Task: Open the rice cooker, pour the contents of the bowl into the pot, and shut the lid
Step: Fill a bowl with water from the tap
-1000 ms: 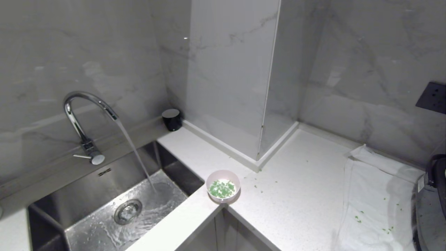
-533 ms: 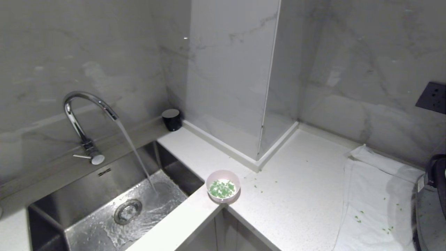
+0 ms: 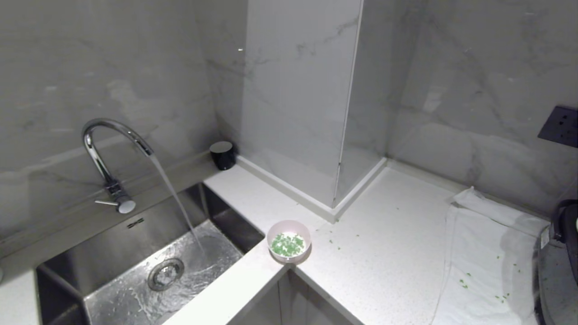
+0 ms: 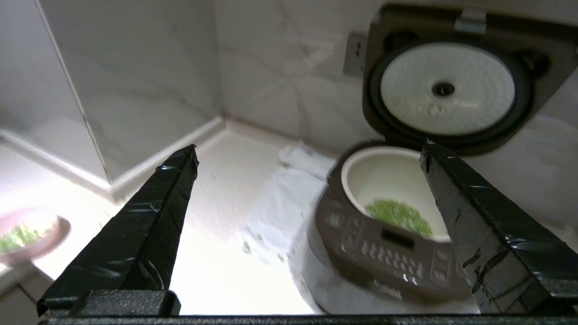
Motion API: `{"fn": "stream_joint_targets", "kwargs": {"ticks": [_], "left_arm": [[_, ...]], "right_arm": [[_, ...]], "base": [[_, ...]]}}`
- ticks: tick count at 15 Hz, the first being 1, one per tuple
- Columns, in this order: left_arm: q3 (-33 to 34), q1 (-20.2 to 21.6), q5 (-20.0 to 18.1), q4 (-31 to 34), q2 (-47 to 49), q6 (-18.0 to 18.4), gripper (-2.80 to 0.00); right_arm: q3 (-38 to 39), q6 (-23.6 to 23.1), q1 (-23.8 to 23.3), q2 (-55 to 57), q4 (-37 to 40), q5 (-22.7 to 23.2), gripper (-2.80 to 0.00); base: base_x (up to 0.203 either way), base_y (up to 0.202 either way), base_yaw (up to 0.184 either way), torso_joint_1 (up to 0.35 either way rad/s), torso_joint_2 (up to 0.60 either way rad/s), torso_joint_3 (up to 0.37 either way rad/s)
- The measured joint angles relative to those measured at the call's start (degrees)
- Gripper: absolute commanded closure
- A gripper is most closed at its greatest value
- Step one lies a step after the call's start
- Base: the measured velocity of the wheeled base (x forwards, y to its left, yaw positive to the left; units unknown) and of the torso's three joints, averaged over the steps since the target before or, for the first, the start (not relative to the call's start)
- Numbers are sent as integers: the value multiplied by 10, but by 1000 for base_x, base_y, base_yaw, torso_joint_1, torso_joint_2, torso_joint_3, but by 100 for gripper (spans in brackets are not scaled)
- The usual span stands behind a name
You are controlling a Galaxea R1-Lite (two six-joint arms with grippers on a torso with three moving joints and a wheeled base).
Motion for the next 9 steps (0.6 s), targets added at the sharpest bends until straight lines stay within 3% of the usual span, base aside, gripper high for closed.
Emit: {"fn": "stream_joint_targets", "kwargs": {"ticks": [3, 6, 9], "left_arm": [[0, 0, 0, 0, 0, 0, 0], [0, 0, 0, 0, 0, 0, 0], [0, 0, 0, 0, 0, 0, 0]], "right_arm": [[66, -18, -3, -68, 23, 13, -280], [151, 20, -7, -115, 36, 37, -280], [226, 25, -8, -129, -20, 94, -280]], "base": [[0, 0, 0, 0, 0, 0], [0, 0, 0, 0, 0, 0], [0, 0, 0, 0, 0, 0]]}}
